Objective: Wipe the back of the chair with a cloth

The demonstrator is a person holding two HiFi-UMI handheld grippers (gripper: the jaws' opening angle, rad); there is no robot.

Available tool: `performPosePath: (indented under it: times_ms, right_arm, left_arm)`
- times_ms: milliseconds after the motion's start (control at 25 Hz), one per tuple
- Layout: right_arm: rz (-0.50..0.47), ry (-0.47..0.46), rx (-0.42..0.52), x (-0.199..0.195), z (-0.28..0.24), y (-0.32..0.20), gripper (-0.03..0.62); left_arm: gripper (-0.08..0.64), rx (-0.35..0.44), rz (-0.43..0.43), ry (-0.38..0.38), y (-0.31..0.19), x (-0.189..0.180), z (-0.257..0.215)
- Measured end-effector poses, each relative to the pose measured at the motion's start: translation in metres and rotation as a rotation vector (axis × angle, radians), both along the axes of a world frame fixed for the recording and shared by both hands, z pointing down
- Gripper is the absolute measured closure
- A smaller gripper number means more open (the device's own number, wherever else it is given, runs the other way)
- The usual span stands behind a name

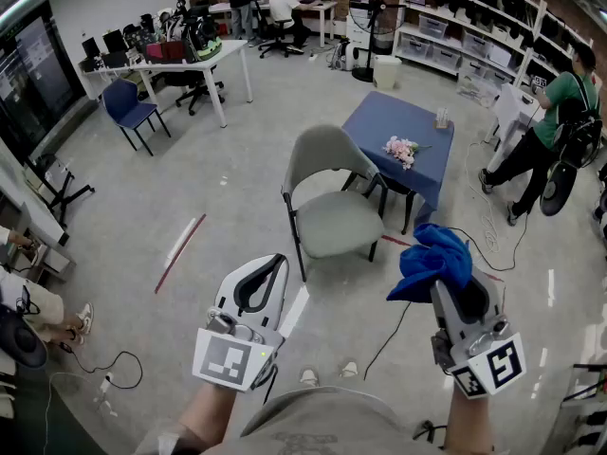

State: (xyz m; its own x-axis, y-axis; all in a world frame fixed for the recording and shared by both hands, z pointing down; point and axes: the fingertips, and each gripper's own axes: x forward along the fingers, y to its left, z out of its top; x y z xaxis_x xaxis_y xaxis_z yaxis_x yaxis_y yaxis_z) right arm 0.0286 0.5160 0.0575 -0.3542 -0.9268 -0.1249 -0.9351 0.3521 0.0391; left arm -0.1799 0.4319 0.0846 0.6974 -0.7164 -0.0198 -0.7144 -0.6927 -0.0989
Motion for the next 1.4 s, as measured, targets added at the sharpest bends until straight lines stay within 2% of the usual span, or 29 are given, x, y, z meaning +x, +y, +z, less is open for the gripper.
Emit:
performPosePath:
  times_ms: [120, 680, 840, 1040, 1120, 1400]
  right_arm:
    - [0.002, -0.028, 0.006, 0.001, 0.000, 0.000, 0.454]
    - [-0.019, -0.060, -0.028, 0.014, 0.016, -0.003, 0.451]
    - [-0.028, -0.064, -0.040, 0.033, 0.018, -0.014, 0.451]
    - [-0.038, -0.071, -0.052, 0.061, 0.024, -0.023, 0.449]
    - [-0.041, -0.076, -0.051, 0.075, 0.024, -0.026, 0.449]
    - [-0.044, -0.103, -0.049, 0.123, 0.032, -0.030, 0.448]
  left_arm:
    - [0.540, 0.028, -0.022, -0.040, -0.003, -0.006, -0.002]
    - [0.538, -0.003, -0.048, -0.057, 0.001, 0.004, 0.013]
    - [0.540, 0.000, -0.052, -0.061, -0.006, 0.022, 0.010]
    - [0.537, 0.027, -0.050, -0.020, -0.012, 0.050, 0.004]
    - [0.297, 0.038, -0.049, -0.012, -0.014, 0.065, 0.001]
    - [0.291, 0.042, -0.118, -0.004, -0.023, 0.089, 0.001]
